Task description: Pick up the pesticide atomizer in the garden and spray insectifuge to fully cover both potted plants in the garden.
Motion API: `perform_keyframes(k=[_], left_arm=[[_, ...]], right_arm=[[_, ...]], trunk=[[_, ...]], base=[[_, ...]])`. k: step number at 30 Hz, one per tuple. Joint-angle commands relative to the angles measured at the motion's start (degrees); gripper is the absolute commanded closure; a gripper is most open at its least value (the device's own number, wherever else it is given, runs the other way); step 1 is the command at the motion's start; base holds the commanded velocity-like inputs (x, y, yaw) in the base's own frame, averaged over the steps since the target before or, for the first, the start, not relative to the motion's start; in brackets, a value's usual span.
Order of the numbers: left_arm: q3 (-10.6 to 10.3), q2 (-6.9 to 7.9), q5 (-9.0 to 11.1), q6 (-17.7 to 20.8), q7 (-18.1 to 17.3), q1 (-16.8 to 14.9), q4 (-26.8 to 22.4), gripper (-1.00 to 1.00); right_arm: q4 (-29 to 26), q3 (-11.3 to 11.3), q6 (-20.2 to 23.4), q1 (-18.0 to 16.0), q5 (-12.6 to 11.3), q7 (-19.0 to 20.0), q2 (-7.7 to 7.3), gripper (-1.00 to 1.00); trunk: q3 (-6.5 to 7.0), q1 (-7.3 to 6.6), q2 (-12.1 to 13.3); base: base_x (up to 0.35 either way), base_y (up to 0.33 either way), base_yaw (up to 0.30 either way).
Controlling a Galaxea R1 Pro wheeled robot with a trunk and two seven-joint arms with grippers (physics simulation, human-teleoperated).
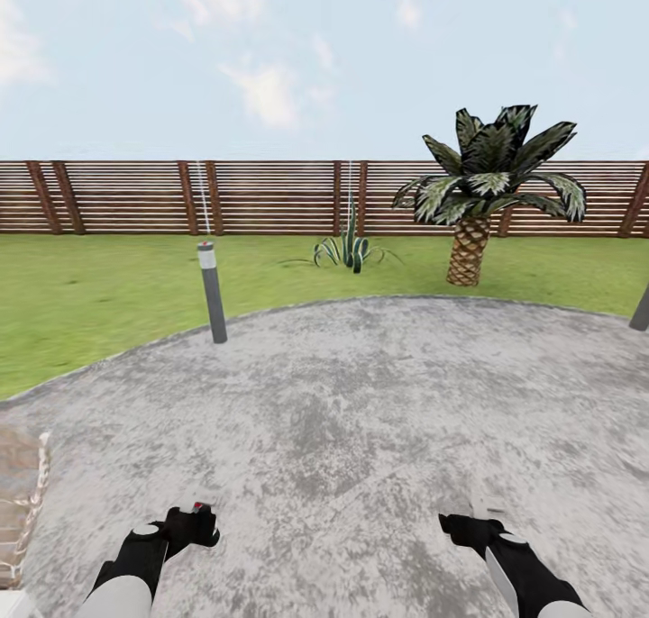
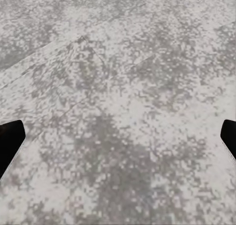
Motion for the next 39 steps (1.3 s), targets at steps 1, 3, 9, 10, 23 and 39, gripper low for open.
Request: perform_keyframes(k=[1,3,9,10,23,39], left_arm=[[0.5,-0.08,-0.3,-0.1,-0.4,-0.1,-0.2,1.00],[0.5,-0.08,-0.3,-0.1,-0.4,-0.1,-0.2,1.00],[0.5,-0.08,-0.3,-0.1,-0.4,-0.1,-0.2,1.00],[0.5,-0.08,-0.3,-0.1,-0.4,-0.1,-0.2,1.00],[0.5,-0.08,-0.3,-0.1,-0.4,-0.1,-0.2,1.00],[0.5,-0.08,-0.3,-0.1,-0.4,-0.1,-0.2,1.00]], right_arm=[[-0.1,-0.5,0.3,0.0,0.6,0.5,0.04,-1.00],[-0.1,-0.5,0.3,0.0,0.6,0.5,0.06,-1.00],[-0.1,-0.5,0.3,0.0,0.6,0.5,0.06,-1.00],[-0.1,-0.5,0.3,0.0,0.6,0.5,0.05,-1.00],[-0.2,-0.5,0.3,0.0,0.6,0.5,0.04,-1.00],[-0.2,-0.5,0.3,0.0,0.7,0.5,0.04,-1.00]], trunk=[[-0.06,0.02,0.0],[-0.06,0.02,0.0],[-0.06,0.02,0.0],[-0.06,0.02,0.0],[-0.11,0.02,0.0],[-0.69,0.02,0.0]], base=[[0.336,-0.042,0.000],[0.336,-0.058,0.000],[0.336,-0.077,0.000],[0.336,-0.101,0.000],[0.336,-0.117,0.012],[0.330,-0.112,0.206]])
